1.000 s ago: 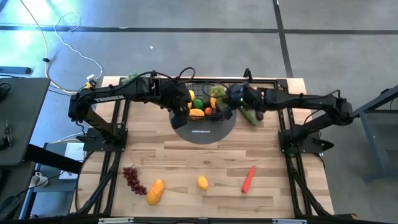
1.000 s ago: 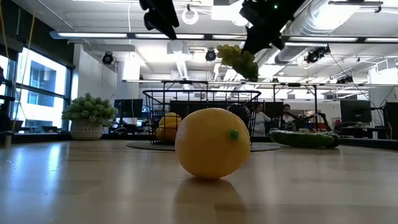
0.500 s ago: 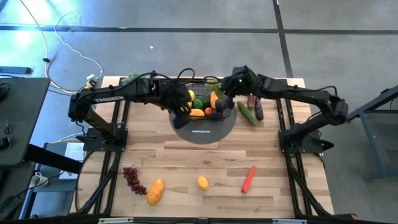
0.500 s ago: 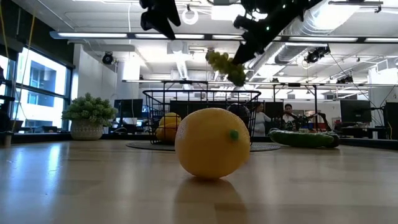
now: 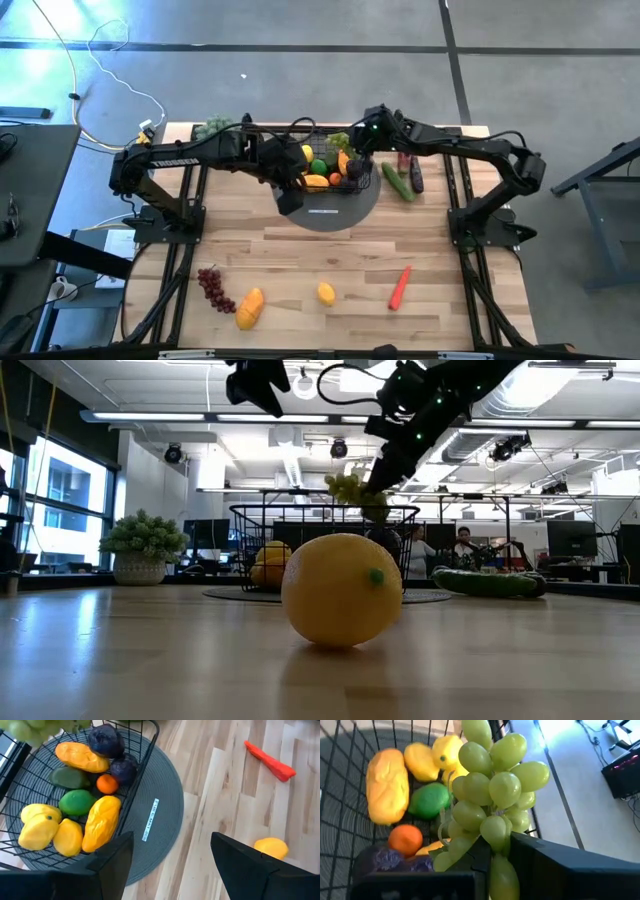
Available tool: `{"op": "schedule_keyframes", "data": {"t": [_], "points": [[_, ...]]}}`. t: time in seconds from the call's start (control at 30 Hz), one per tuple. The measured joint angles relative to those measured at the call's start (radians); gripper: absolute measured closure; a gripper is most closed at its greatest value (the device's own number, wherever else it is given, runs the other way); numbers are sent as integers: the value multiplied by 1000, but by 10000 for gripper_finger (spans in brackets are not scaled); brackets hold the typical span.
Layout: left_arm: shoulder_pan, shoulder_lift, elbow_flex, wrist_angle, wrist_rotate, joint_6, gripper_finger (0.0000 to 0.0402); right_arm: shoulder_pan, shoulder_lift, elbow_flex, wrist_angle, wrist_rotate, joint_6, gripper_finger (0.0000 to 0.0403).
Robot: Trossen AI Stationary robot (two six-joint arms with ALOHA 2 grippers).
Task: Build produce basket
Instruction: Put the green grapes into the wire basket, then put the yellow lemon into the wire basket
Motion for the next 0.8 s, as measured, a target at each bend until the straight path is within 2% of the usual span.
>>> {"op": "schedule_keyframes", "data": {"t": [0.3, 0.53, 0.8], "points": [[-24, 0, 0, 0, 3, -53, 117, 0, 24, 0, -10, 33, -11, 316], [-63, 0, 0, 0, -13, -87, 82, 0, 24, 0, -41, 35, -11, 245], [-87, 0, 0, 0, -49, -164, 47, 1, 21, 52, -134, 121, -2, 178]]}}
